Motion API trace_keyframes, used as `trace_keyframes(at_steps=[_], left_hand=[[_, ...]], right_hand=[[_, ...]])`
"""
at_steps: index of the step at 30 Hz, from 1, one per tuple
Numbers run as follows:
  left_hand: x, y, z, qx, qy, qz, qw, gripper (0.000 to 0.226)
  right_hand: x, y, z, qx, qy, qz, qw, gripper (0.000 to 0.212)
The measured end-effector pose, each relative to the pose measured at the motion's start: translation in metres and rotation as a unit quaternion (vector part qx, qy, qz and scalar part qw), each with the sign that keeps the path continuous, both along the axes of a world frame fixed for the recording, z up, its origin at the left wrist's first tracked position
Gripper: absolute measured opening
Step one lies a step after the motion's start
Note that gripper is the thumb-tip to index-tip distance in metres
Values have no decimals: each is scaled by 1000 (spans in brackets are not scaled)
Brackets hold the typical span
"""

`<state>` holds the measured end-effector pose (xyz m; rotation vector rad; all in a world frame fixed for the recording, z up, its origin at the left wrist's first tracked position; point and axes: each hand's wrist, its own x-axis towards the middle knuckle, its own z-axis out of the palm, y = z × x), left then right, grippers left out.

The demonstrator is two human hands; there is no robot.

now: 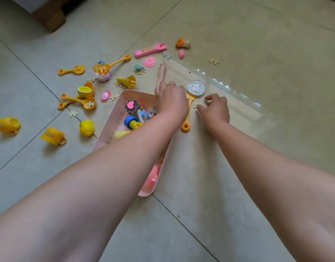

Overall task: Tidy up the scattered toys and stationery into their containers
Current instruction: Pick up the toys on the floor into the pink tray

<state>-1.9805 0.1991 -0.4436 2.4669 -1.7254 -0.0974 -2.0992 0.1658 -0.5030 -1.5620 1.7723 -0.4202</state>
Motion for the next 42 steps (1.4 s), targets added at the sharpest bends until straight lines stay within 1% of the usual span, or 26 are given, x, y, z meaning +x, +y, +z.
trace_keyframes(at_steps=[2,3,6,10,13,16,18,21,24,26,27,29,30,31,33,34,35,37,38,40,42], left_hand=[[-7,-13,-5,69,-109,-63,990,30],[-9,-19,-8,101,-138,-79,982,33],[-16,-31,-16,182,-178,-79,964,39],[-29,-39,-28,251,-214,-63,942,37],[-34,-42,-33,272,-202,-36,940,40],[-36,-44,-33,289,-193,-9,938,40],[-36,-47,-30,283,-175,7,943,38],[-38,-50,-19,241,-102,37,964,38],[-26,-50,-2,169,-48,87,981,38],[-11,-44,8,137,-27,114,984,40],[-3,-41,11,141,-26,117,983,44],[15,-29,18,180,-45,122,975,64],[24,-21,22,205,-51,135,968,67],[35,-13,25,216,-53,150,963,60],[56,2,28,224,-56,174,957,48],[65,9,28,229,-62,179,955,47],[74,16,28,239,-70,182,951,49],[86,28,29,255,-79,190,945,61],[89,33,30,257,-79,191,944,66],[96,41,31,243,-76,186,949,67],[100,48,30,239,-78,174,952,64]], right_hand=[[1,-9,-2,-4,51,51,997,37],[2,-14,-2,-4,60,67,996,33],[-2,-26,-2,22,48,61,997,21],[-16,-27,-5,5,20,62,998,20],[-24,-24,-7,-1,-7,65,998,20],[-25,-20,-6,25,-25,51,998,19],[-25,-18,-5,50,-39,48,997,14],[-24,-16,-2,75,-89,36,993,8],[-15,-15,9,61,-166,-12,984,17],[-2,-15,21,44,-208,-20,977,21],[5,-15,28,38,-229,-19,972,21],[24,-11,42,23,-260,-10,965,16],[33,-7,47,18,-268,-4,963,14],[43,-1,53,15,-272,6,962,12],[59,11,59,25,-271,33,962,12],[65,17,59,31,-263,54,963,14],[70,23,59,29,-241,80,967,16],[75,30,57,3,-174,116,978,18],[75,30,56,-15,-144,112,983,17],[77,26,55,-39,-100,91,990,10],[82,22,52,-53,-49,91,993,18]])
